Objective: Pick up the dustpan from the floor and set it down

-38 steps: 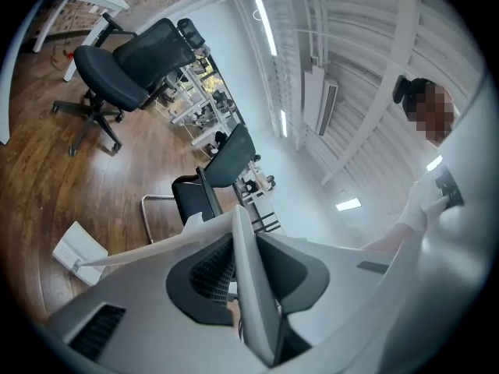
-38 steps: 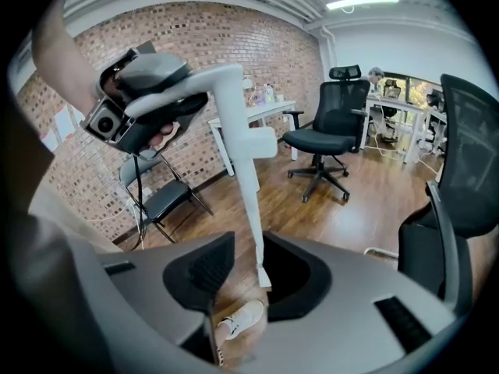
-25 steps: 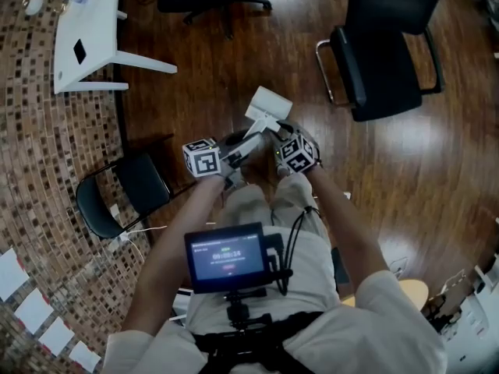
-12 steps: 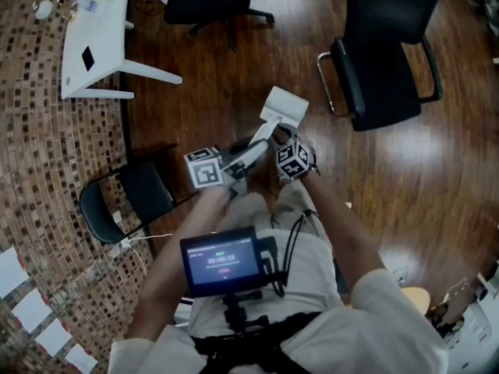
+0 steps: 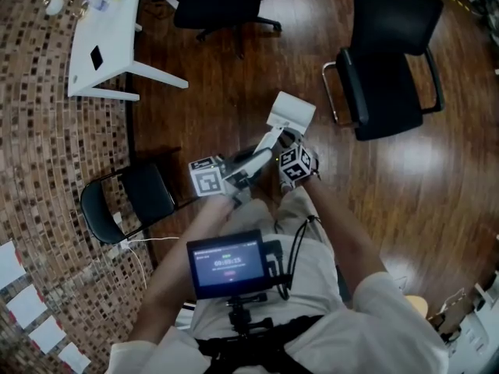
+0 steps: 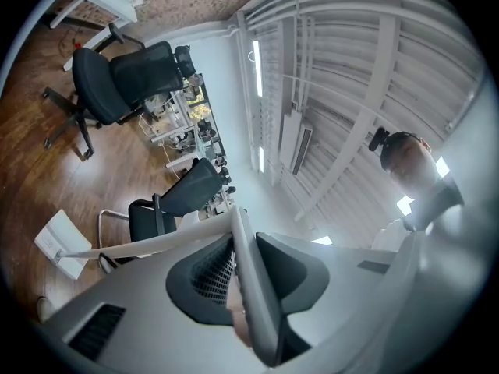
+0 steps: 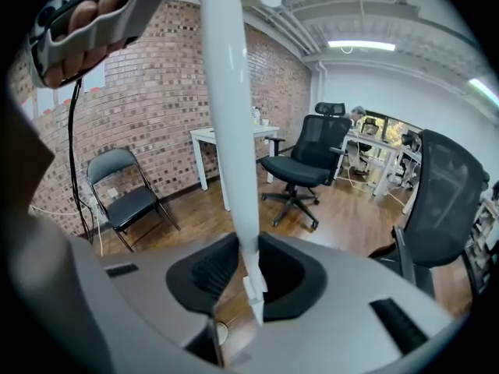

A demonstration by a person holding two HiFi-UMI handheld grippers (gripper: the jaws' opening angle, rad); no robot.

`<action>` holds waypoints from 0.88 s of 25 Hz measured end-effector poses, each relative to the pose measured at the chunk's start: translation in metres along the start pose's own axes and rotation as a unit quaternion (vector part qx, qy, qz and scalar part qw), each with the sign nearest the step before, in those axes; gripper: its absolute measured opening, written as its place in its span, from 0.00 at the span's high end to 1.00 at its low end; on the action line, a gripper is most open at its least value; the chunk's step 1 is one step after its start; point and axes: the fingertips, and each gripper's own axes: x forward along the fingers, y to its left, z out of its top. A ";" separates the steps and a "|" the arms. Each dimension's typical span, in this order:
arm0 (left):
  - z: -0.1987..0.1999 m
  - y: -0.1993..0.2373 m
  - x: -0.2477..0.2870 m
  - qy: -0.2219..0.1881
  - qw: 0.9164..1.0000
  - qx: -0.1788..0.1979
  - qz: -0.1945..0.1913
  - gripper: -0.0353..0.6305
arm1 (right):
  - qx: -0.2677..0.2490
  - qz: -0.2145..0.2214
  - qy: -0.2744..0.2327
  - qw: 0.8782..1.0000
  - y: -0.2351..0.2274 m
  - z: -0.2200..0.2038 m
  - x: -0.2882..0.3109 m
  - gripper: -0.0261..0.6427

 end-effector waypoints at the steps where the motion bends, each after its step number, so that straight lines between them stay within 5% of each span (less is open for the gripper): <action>1: 0.000 0.001 -0.001 -0.004 1.000 -0.007 -0.001 0.83 | -0.002 -0.001 -0.001 1.000 0.000 0.001 0.000 0.81; 12: 0.022 -0.012 0.002 -0.049 0.997 -0.055 -0.039 0.78 | -0.021 -0.006 -0.006 1.000 -0.005 0.015 -0.005 0.82; 22: 0.014 -0.020 -0.009 -0.002 0.999 0.011 -0.031 0.52 | -0.038 0.022 -0.022 0.999 0.015 0.031 -0.010 0.82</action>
